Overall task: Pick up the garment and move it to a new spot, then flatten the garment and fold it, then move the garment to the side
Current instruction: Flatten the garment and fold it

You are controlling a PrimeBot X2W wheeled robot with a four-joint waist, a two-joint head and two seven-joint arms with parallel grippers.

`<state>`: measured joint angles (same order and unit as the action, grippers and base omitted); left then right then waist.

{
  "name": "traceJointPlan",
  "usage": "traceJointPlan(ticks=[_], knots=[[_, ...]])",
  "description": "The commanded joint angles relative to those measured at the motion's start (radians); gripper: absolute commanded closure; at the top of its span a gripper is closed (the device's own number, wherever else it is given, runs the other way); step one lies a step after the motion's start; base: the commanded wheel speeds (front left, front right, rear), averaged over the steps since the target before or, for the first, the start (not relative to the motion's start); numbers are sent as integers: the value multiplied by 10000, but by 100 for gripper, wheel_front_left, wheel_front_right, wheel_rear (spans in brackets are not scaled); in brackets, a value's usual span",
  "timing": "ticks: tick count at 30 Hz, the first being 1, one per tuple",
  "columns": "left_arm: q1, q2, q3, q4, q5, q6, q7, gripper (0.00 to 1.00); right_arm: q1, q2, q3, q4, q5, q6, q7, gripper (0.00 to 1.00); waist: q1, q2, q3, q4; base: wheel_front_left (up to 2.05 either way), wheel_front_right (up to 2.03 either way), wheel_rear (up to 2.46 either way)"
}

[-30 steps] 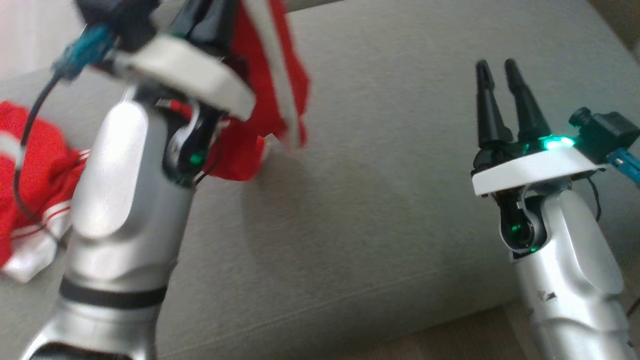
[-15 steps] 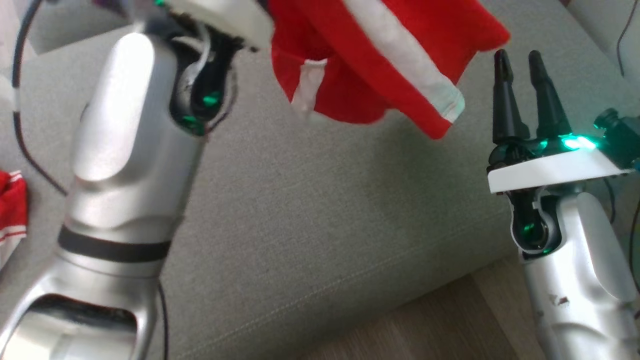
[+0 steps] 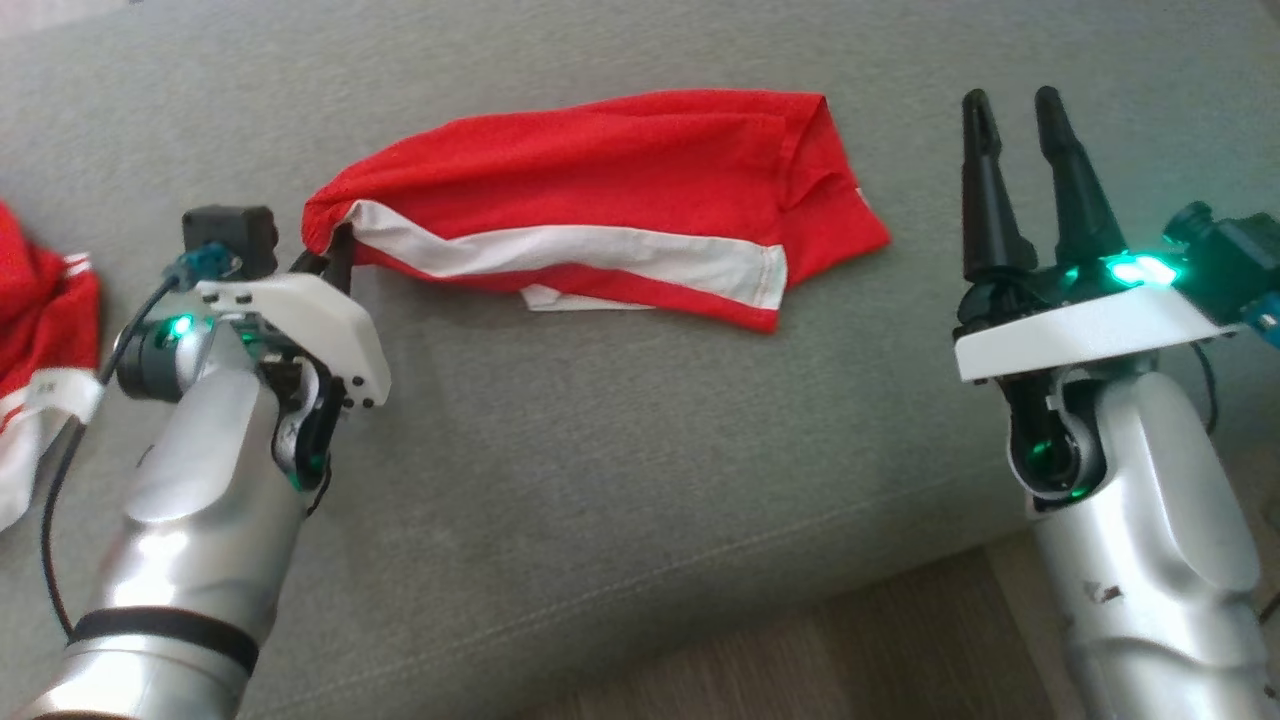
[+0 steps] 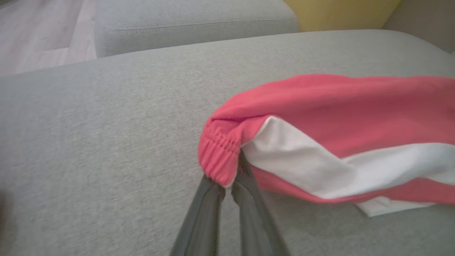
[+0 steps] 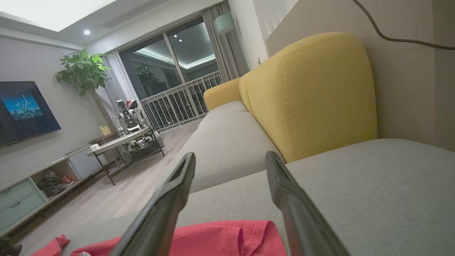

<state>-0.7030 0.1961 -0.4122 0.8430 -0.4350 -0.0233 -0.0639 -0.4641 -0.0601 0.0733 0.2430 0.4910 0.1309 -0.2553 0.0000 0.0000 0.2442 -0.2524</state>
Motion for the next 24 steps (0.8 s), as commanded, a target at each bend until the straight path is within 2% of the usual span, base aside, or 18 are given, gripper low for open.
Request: traceJointPlan(ticks=[1, 7, 10, 13, 15, 18, 21, 24], knots=[[-623, 253, 266, 45, 77, 115, -409, 0, -324, 99, 309, -238, -151, -2, -64, 0, 0, 0, 49, 243, 0, 0, 0], [-757, -155, 459, 801, -227, -93, -1457, 0, -156, 99, 397, 33, -414, -2, -64, 0, 0, 0, -222, 729, 0, 0, 0], [-700, -197, 443, 678, -212, -330, -1793, 0, 55, 99, 380, 50, -565, -2, -64, 0, 0, 0, -454, 996, 0, 0, 0], [-468, -168, 488, 363, -163, -379, -1917, 0, 263, 99, 342, -150, -766, -2, -64, 0, 0, 0, -631, 1162, 0, 0, 0], [-36, -188, 743, -214, -282, -416, -1962, 0, 619, 99, 272, -341, -922, -2, -64, 0, 0, 0, -834, 1326, 0, 0, 0], [1033, -136, 1441, -1932, -240, -279, -1972, 0, 1283, 99, 81, -355, -903, -2, -64, 0, 0, 0, -1094, 1556, 0, 0, 0], [2514, -146, 2055, -3864, 267, 8, -1975, 0, 1845, 99, -103, -245, -883, -2, -64, 0, 0, 0, -1247, 1747, 0, 0, 0], [3959, -441, 2372, -5287, 895, 279, -1976, 0, 2216, 99, -257, -42, -800, -2, -64, 0, 0, 0, -1252, 1982, 0, 0, 0]])
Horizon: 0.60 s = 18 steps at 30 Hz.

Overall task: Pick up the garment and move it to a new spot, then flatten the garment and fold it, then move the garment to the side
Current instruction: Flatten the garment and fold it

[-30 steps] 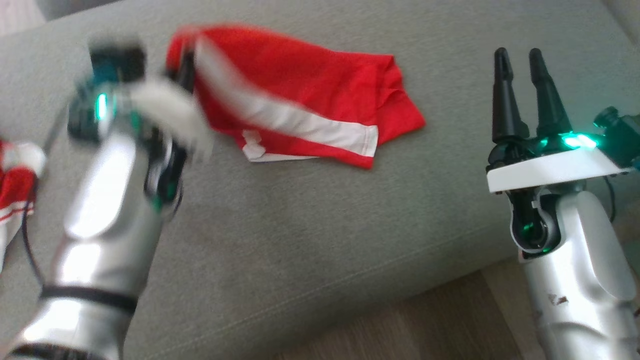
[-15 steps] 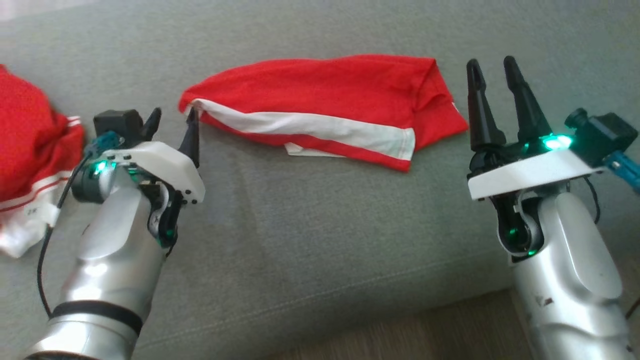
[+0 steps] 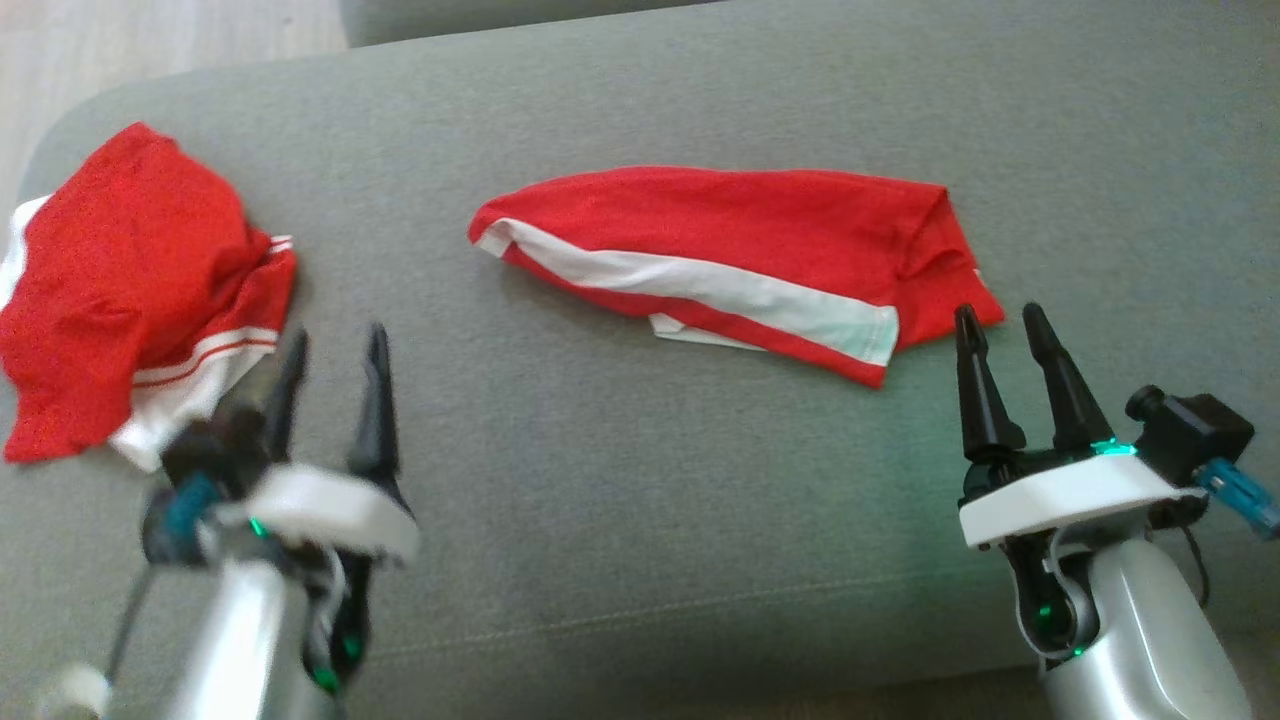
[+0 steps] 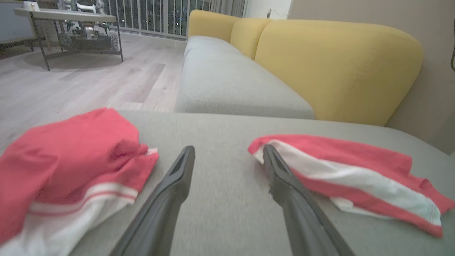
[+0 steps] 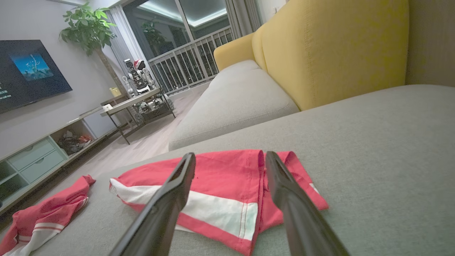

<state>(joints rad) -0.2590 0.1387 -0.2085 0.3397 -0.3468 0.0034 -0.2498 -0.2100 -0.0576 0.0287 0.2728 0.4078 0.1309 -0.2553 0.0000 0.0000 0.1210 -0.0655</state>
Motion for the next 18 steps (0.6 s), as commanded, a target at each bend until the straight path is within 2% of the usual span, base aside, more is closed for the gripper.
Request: traceJointPlan(ticks=[1, 5, 18], knots=[[-123, 8, 389, -543, 162, 38, -118, 0, -278, 74, 149, -230, 19, -2, -64, 0, 0, 0, 12, 194, 0, 0, 0], [729, -454, 684, -1248, 531, 67, -119, 0, -509, 74, 176, 641, -46, -2, -64, 0, 0, 0, 211, 496, 0, 0, 0], [655, -758, 777, -993, 1083, -406, -119, 0, -2300, 74, 227, 3896, 1067, -2, -65, 0, 0, 0, 780, 958, 0, 0, 0]])
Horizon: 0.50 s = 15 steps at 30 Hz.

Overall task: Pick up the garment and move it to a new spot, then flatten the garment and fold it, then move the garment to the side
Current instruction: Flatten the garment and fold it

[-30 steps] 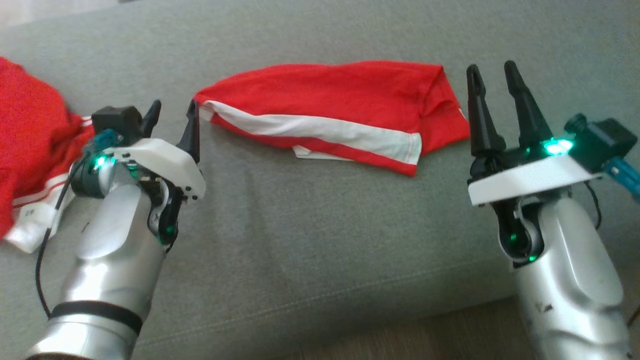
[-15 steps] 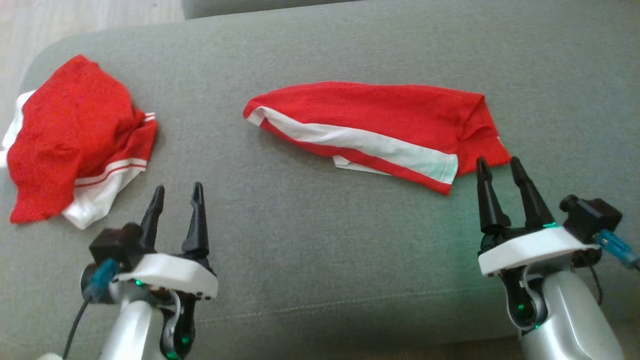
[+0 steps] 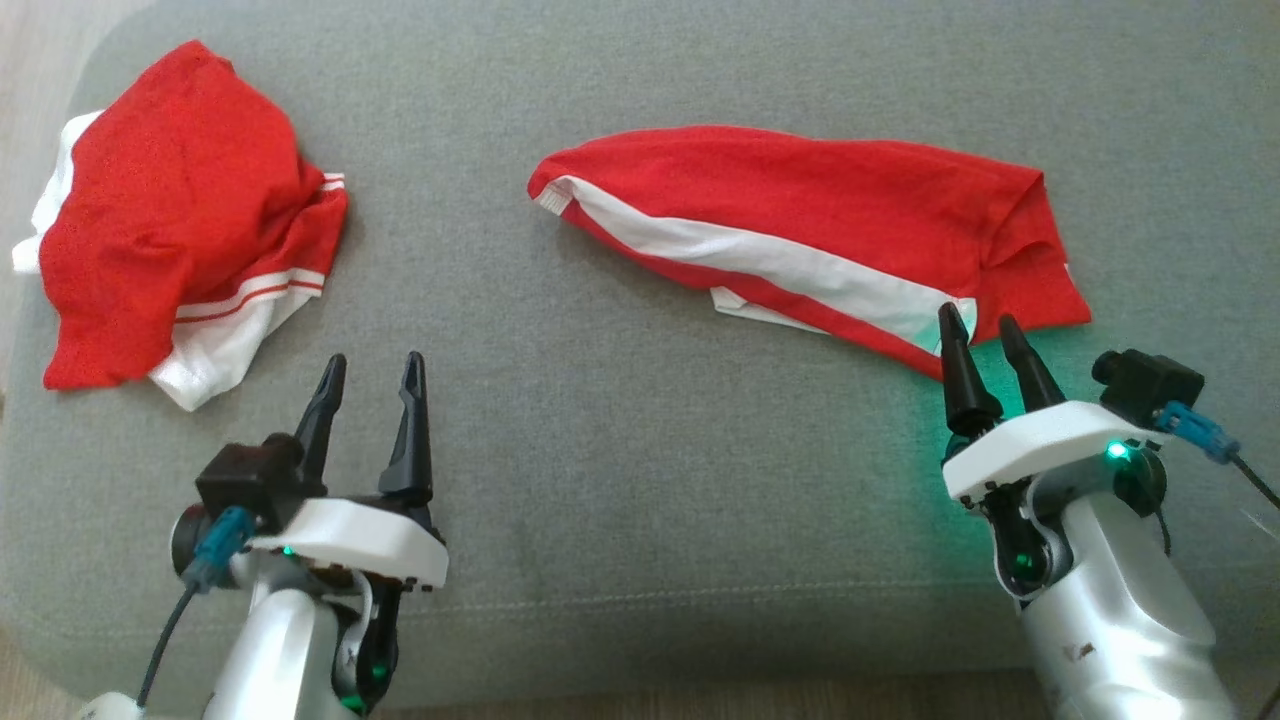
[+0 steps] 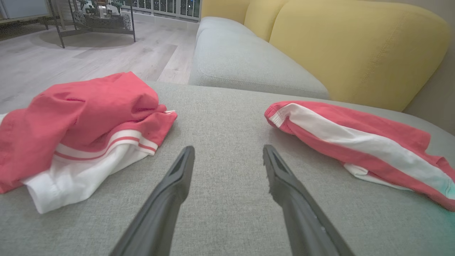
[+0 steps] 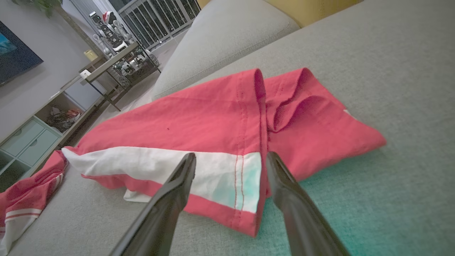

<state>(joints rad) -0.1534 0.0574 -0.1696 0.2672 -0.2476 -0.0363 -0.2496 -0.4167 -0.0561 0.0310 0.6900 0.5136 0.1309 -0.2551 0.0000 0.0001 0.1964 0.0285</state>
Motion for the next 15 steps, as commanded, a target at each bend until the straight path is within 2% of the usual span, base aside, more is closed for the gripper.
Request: traceJointPlan(ticks=[1, 15], knots=[[-410, 33, 389, -213, 143, -59, -121, 0, -419, 59, 199, 37, 122, -2, -66, 0, 0, -1, 74, 51, 0, 0, 0], [-647, -39, 412, -80, 431, -224, -122, 0, -994, 59, 699, 886, 633, -2, -66, 0, 0, -1, 363, 80, 0, 0, 0]])
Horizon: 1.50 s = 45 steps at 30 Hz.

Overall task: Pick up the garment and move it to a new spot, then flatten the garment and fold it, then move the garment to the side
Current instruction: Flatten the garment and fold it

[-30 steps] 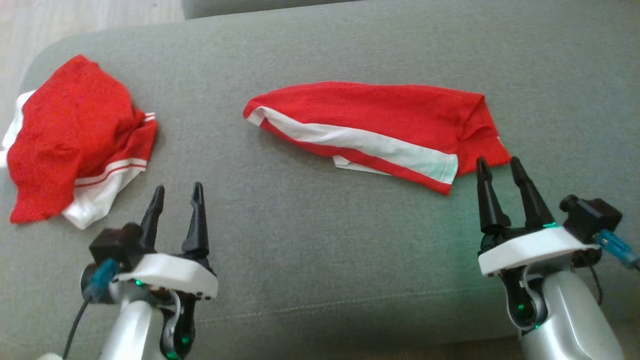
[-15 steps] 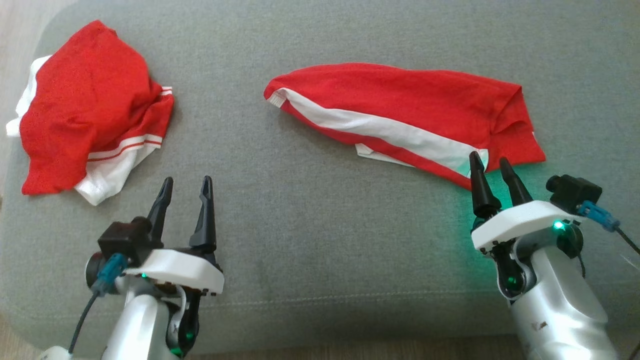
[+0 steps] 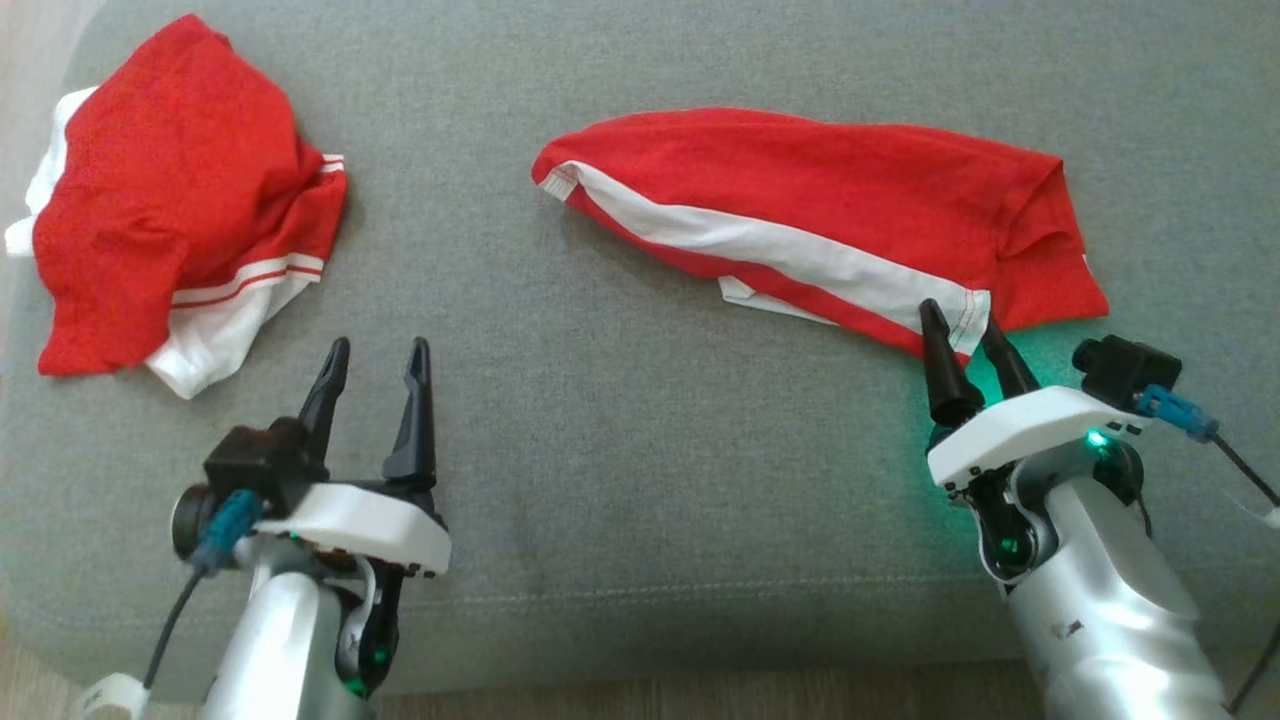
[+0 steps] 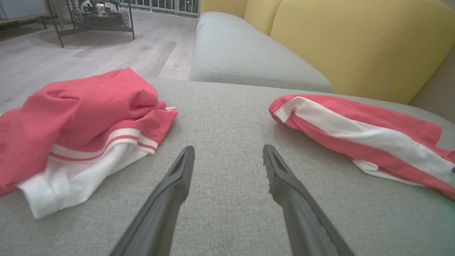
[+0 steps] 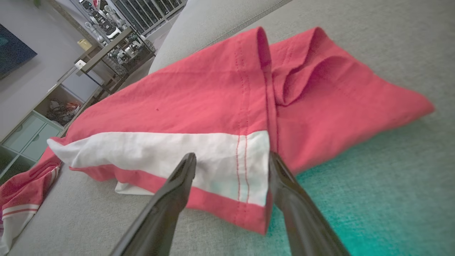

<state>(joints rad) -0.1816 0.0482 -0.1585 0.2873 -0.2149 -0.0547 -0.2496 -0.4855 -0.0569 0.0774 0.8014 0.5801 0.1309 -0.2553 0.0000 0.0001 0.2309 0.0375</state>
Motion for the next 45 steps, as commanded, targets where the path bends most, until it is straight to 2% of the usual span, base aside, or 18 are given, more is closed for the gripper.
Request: traceJointPlan(ticks=[1, 15, 17, 18, 20, 21, 27, 32, 37, 41, 42, 45], knots=[[-392, 53, 252, -309, 213, -54, -122, 0, -344, 66, 258, -210, -60, -2, -65, 0, 0, -1, 47, -19, 0, 0, 0], [-629, 30, 281, -486, 233, -5, -122, 0, -589, 66, 715, -241, 283, -2, -65, 0, 0, -1, 275, -105, 0, 0, 0], [-625, 29, 369, -437, 192, 30, -122, 0, -559, 66, 760, -347, 184, -2, -65, 24, 0, -1, 226, -146, 0, 0, 0], [-616, 29, 414, -412, 178, 48, -122, 0, -535, 66, 765, -408, 85, -2, -65, 58, 0, -1, 194, -175, 0, 0, 0], [-604, 28, 521, -360, 150, 75, -122, 0, -468, 66, 741, -529, -109, -2, -65, 96, 0, -1, 115, -254, 0, 0, 0], [-606, 28, 580, -324, 139, 83, -122, 0, -427, 66, 699, -596, -238, -2, -65, 100, 0, -1, 70, -301, 0, 0, 0], [-923, 226, 880, 203, 209, 97, -122, 0, -138, 66, 630, -1206, -835, -2, -65, 100, 0, -1, -43, -719, 0, 0, 0], [-1743, 466, 700, 1088, 142, -256, -32, 0, 4, 66, 641, -1840, -1064, -2, -65, 100, 0, -1, 110, -1160, 0, 0, 0], [-2560, 516, 38, 1920, -565, -691, 329, 0, 28, 66, 607, -2258, -1121, -2, -65, 100, 0, -1, 289, -1598, 0, 0, 0], [-2968, 754, -941, 2432, -1073, -750, 594, 0, -58, 66, 658, -2402, -1055, -2, -65, 100, 0, -1, 396, -1884, 0, 0, 0], [-2968, 754, -941, 2432, -1073, -750, 594, 0, -58, 66, 658, -2402, -1055, -2, -65, 100, 0, -1, 396, -1884, 0, 0, 0], [-3116, 949, -1734, 2464, -1837, -755, 542, 0, -119, 66, 712, -2445, -979, -2, -65, 100, 0, -1, 435, -1995, 0, 0, 0]])
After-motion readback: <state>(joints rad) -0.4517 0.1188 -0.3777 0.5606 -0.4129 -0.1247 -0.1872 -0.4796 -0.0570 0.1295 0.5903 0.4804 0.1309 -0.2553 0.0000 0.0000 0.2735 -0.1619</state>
